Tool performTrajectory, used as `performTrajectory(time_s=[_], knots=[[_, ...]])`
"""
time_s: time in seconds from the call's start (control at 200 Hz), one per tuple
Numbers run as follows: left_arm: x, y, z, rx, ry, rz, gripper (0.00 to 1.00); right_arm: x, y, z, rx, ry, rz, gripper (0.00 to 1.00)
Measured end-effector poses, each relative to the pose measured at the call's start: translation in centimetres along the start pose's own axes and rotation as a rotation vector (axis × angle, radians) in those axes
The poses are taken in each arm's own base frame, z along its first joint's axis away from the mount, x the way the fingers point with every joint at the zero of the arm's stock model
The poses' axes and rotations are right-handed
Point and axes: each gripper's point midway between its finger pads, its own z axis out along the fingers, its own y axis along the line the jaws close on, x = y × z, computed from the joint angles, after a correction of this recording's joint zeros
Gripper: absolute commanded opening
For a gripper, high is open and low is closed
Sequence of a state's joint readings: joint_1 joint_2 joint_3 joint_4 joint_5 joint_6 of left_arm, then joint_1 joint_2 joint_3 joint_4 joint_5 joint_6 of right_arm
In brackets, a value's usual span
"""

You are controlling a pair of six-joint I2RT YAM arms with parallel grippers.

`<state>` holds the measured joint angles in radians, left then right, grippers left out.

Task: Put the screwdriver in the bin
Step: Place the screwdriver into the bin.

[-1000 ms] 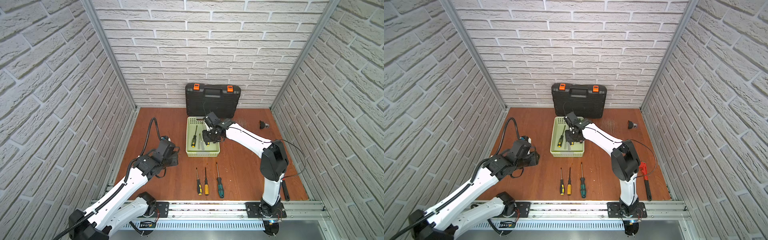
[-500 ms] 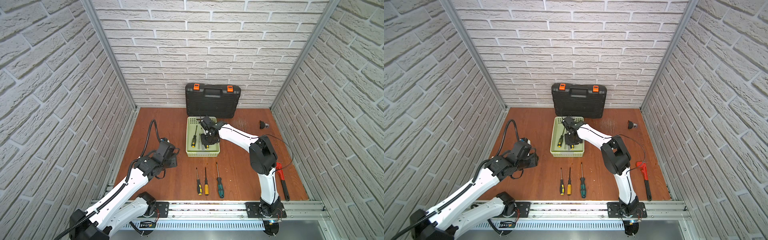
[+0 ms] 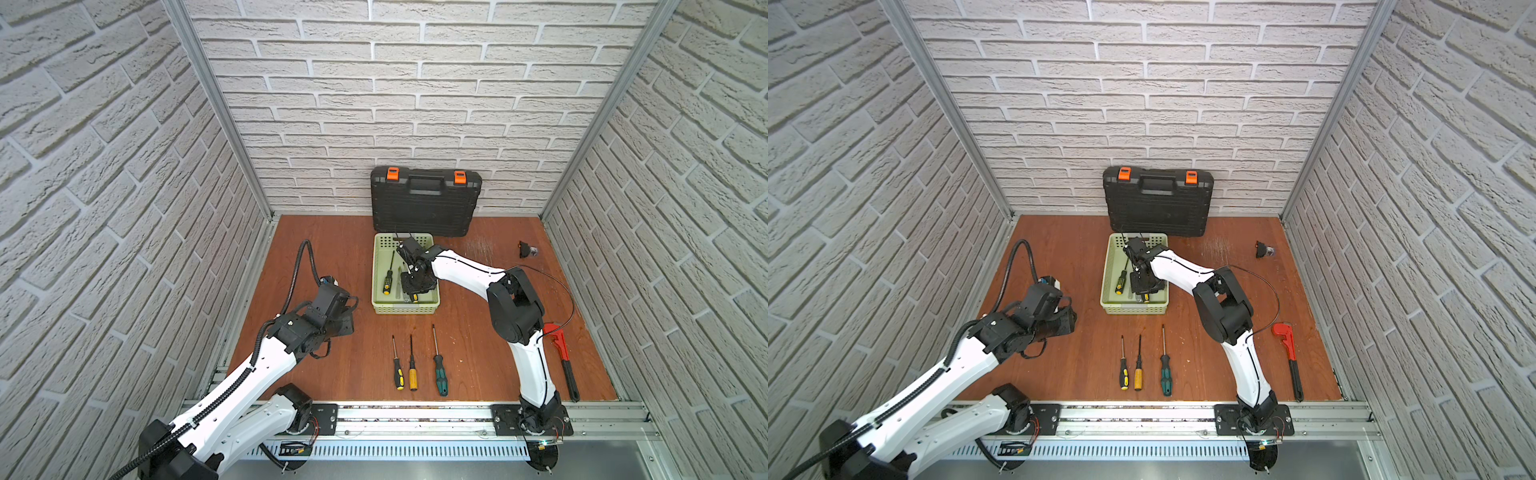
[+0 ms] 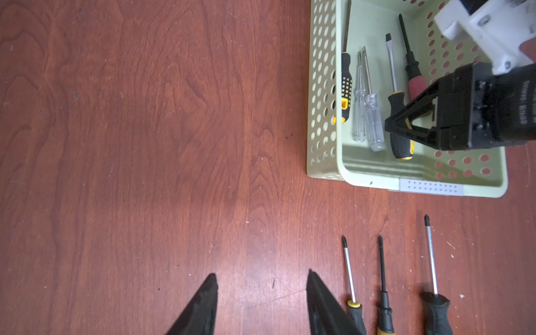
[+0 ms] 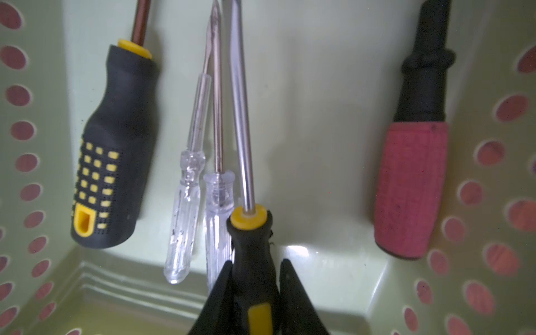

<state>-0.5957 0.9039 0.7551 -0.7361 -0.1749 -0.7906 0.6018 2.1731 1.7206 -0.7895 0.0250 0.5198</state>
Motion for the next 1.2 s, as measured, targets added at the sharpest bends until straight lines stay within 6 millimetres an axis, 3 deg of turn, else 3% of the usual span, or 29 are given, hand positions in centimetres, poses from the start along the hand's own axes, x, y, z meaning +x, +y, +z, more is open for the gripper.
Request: performTrajectory(time_s=[0.12,0.34,0.66,0.765,0.89,1.055,1.145,1.2], knots=[[0.3,0.2,0.3,-0.007,0.008,-0.002,0.51,0.0,0.0,0.0,-0.001,0.001,0.0,0.23],[0.3,0.2,0.3,-0.007,0.008,-0.007,0.58,0.0,0.0,0.0,-0.002,0.001,0.0,0.33],[1.2,-0.3,0.9,0.009,0.069,-0.002,0.58,0.0,0.0,-0.1,-0.006,0.001,-0.002,0.37],[1.7,-0.9,1.1,0.031,0.112,0.0,0.56,-0.3,0.2,-1.0,-0.018,-0.014,-0.005,0.37],[2.5,-2.1,1.3,0.073,0.173,0.008,0.54,-1.2,0.7,-4.2,-0.057,-0.07,-0.013,0.37],[4.5,-4.6,1.6,0.132,0.268,0.064,0.52,-2.4,1.9,-11.7,-0.156,-0.215,-0.035,0.37],[6.2,-6.3,1.8,0.16,0.323,0.112,0.51,-1.9,2.1,-15.7,-0.218,-0.297,-0.047,0.36],[7.4,-7.2,2.0,0.167,0.353,0.141,0.51,-0.9,2.1,-17.0,-0.241,-0.32,-0.055,0.36]])
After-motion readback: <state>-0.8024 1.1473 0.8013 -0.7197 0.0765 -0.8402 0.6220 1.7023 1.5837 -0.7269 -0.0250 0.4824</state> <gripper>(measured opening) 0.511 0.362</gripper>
